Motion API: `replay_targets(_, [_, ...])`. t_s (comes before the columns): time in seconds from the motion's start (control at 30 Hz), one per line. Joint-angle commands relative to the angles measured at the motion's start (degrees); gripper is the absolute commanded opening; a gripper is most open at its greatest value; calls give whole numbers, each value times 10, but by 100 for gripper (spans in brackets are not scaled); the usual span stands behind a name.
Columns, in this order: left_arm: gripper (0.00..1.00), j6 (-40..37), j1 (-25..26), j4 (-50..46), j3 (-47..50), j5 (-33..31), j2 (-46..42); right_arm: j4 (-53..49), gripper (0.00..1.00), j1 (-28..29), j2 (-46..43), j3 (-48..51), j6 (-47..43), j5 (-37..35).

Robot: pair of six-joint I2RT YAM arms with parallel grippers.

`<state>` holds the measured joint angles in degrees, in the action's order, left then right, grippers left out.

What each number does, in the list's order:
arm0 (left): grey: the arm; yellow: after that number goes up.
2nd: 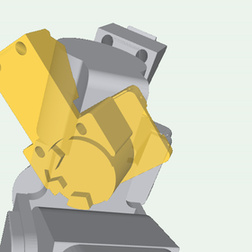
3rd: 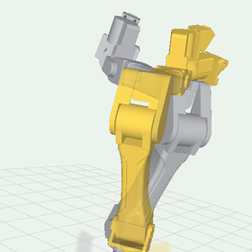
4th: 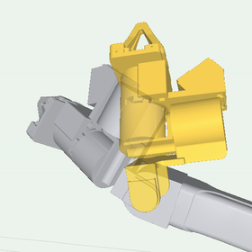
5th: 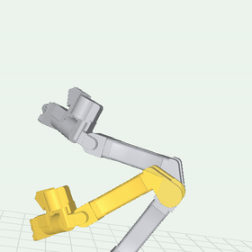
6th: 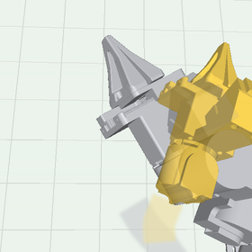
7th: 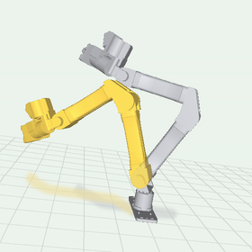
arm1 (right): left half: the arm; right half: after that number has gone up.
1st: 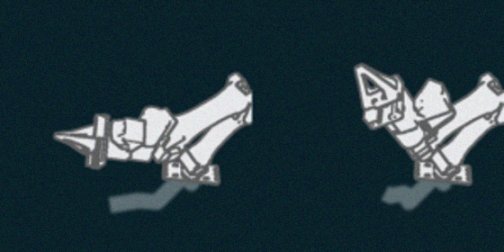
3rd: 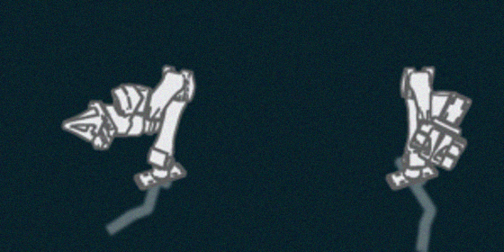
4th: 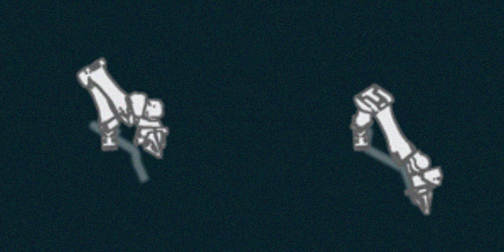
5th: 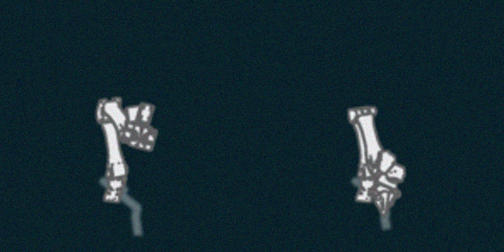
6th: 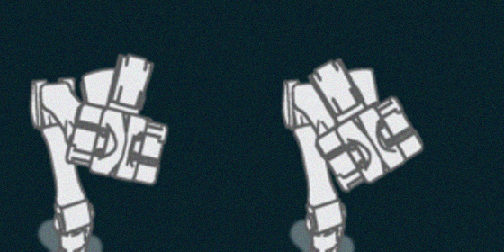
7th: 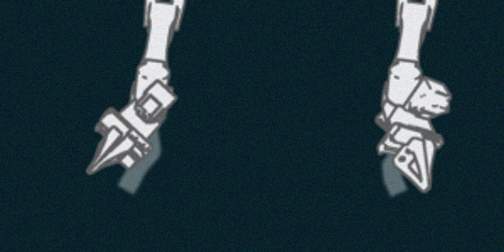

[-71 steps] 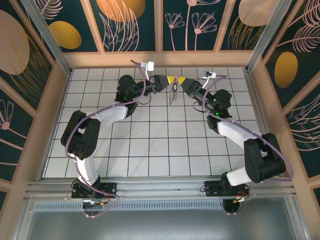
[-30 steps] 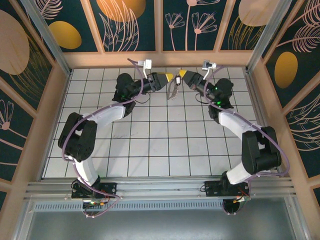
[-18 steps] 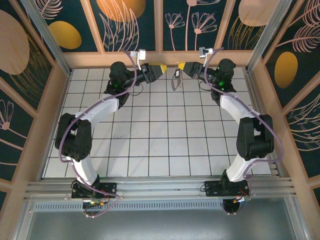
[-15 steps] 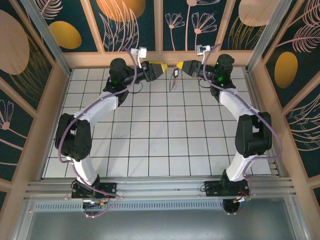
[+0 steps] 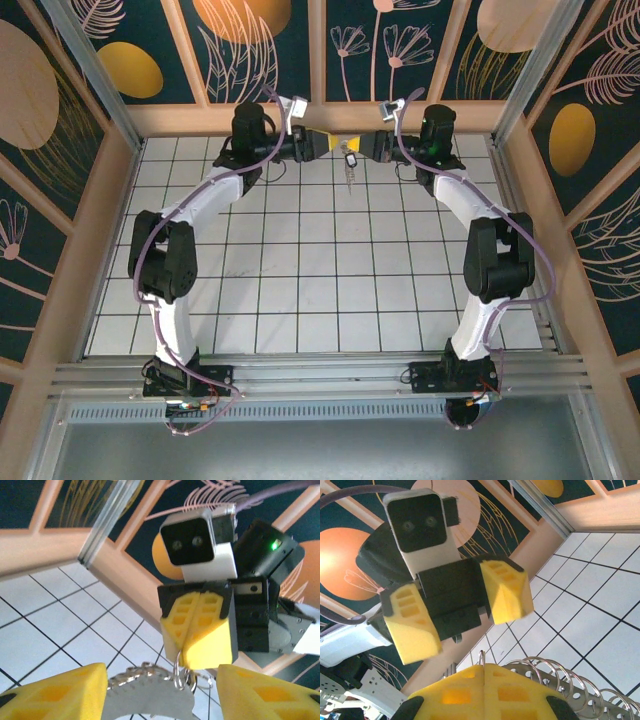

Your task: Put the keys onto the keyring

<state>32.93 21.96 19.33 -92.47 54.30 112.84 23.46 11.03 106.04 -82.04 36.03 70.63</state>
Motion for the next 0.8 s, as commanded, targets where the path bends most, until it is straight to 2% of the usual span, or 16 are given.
replay_targets(0.0, [54, -4, -2, -2, -15, 41, 8, -1, 0, 0, -2, -23, -19, 18])
replay_targets(0.4, [48, 53, -2, 73, 12, 49, 11, -1, 0, 6, -2, -19, -20, 7])
replay_targets(0.77, [45, 59, 8, 82, 13, 55, 20, 4, 0, 12, 1, -22, -18, 1])
